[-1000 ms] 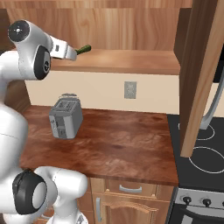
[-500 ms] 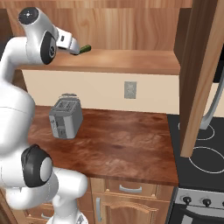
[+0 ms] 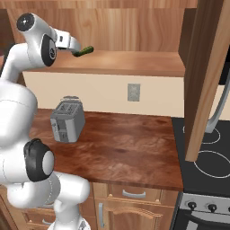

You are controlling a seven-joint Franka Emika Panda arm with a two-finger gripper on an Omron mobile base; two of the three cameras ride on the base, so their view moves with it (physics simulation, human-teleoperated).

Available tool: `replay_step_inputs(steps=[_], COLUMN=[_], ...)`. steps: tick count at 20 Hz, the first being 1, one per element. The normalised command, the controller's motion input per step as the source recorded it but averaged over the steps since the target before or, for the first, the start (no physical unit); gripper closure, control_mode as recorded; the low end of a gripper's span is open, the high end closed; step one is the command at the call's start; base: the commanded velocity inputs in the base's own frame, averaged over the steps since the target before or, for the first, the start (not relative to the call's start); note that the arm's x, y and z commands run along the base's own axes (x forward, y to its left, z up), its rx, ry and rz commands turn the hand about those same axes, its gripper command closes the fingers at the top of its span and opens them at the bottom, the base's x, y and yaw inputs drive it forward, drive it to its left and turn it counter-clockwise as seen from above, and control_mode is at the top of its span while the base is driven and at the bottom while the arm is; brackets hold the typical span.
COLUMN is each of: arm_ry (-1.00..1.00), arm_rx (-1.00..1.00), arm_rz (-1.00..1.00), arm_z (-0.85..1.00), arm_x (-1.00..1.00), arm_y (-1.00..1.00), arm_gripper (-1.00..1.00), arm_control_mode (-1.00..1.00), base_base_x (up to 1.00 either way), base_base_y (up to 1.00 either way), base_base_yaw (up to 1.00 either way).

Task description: Pick the squashs from the cabinet and place them in one bowl. Pick the peach from the sink and place it in the other bowl.

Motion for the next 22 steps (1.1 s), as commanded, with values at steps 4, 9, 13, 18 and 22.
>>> replay_step_inputs(steps=[4, 9, 13, 18, 22], arm_ry=[0.02, 0.17, 0.05, -0.03, -0.09], arm_rx=[0.0, 0.04, 0.0, -0.03, -0.07], arm_rz=[0.0, 0.0, 0.0, 0.0, 0.0], arm_z=[0.0, 0.0, -0.01, -0.04, -0.21], arm_x=[0.39, 0.36, 0.3, 0.26, 0.3], arm_y=[0.01, 0.0, 0.0, 0.08, 0.15], arm_gripper=[-1.0, -1.0, -1.0, -1.0, -1.0], arm_control_mode=[-1.0, -1.0, -1.0, -1.0, -1.0], base_base_x=[0.0, 0.0, 0.0, 0.0, 0.0], base_base_y=[0.0, 0.0, 0.0, 0.0, 0.0], base_base_yaw=[0.0, 0.0, 0.0, 0.0, 0.0])
